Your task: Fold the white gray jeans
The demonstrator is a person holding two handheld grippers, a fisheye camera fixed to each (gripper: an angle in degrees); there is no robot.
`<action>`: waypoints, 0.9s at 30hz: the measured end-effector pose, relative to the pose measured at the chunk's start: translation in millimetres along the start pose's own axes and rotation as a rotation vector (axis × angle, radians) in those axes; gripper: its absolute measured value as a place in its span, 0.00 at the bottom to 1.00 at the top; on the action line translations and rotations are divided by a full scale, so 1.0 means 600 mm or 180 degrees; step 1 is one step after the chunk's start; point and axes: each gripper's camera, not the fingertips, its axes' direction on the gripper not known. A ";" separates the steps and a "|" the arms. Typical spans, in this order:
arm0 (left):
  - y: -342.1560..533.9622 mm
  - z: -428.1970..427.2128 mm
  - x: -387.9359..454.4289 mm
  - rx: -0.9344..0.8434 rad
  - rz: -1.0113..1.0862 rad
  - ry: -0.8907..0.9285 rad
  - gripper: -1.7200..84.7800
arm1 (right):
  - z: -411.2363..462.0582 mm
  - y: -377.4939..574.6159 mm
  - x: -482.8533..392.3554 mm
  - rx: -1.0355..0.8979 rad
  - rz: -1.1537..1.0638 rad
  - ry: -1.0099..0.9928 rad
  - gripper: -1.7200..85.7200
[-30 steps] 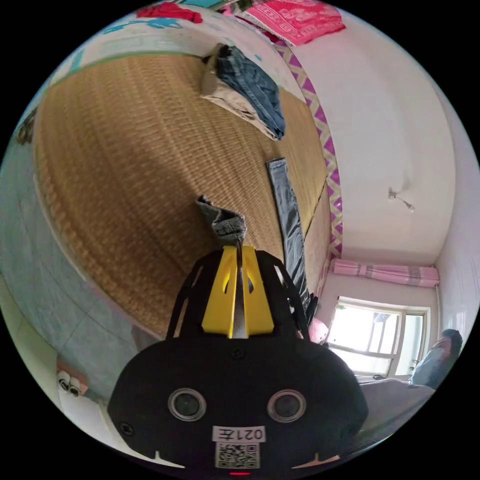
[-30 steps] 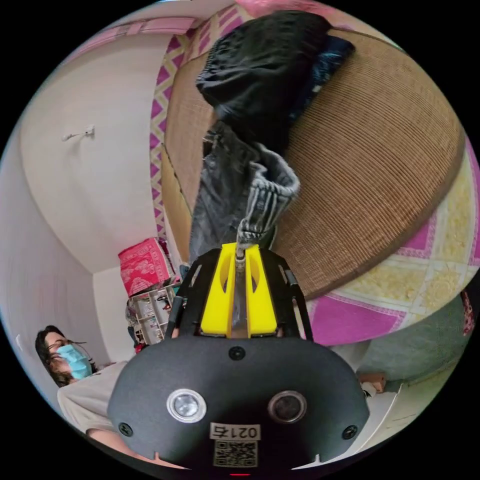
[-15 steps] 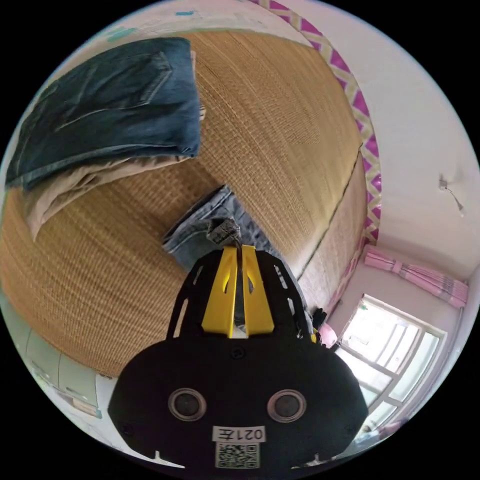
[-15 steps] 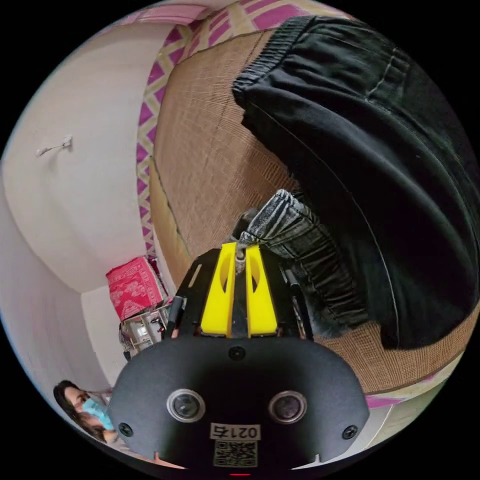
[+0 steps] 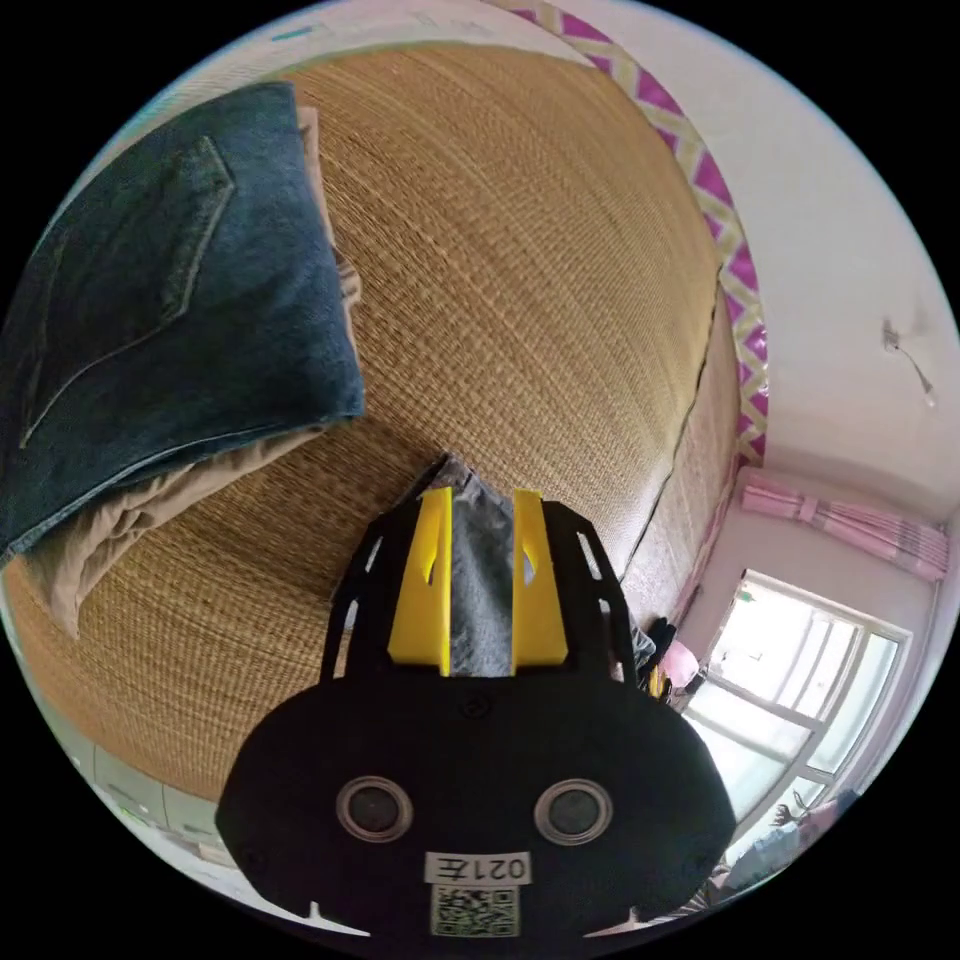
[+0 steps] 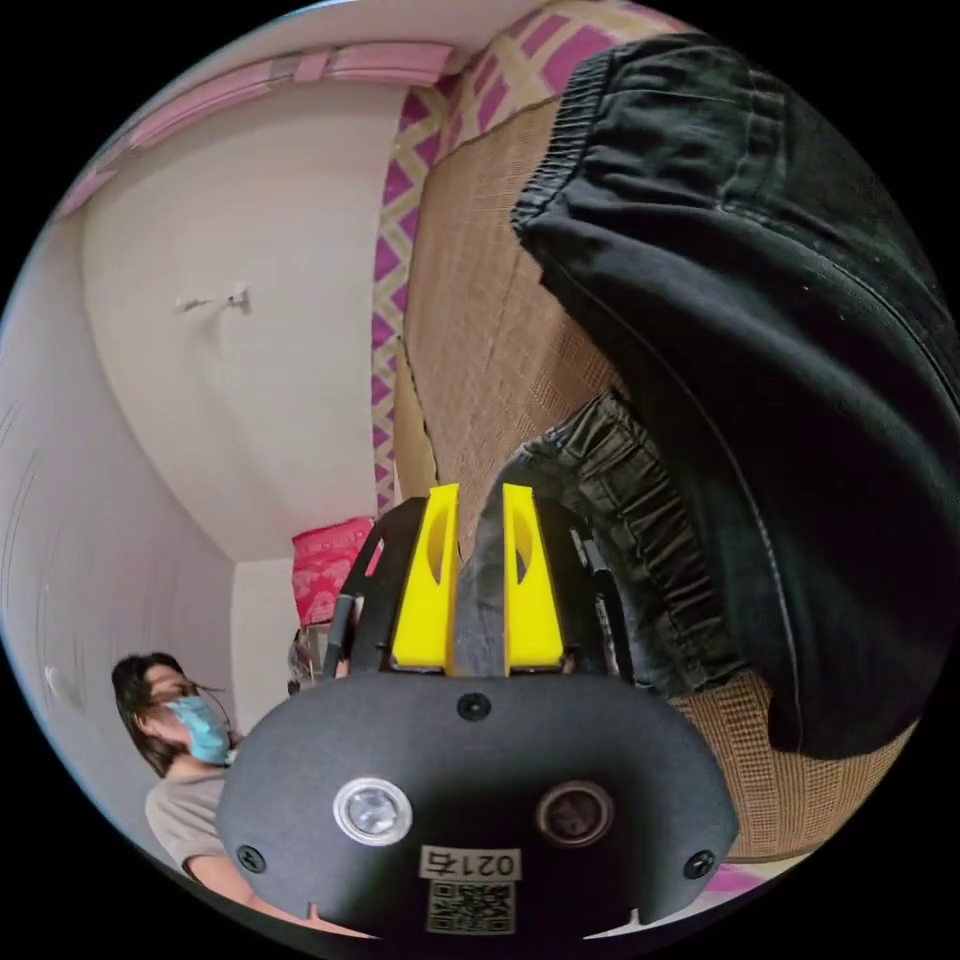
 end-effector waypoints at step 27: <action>0.215 0.038 -0.104 0.0311 0.1084 0.0666 0.13 | 0.250 0.101 -0.202 -0.0787 -0.1998 0.1892 0.01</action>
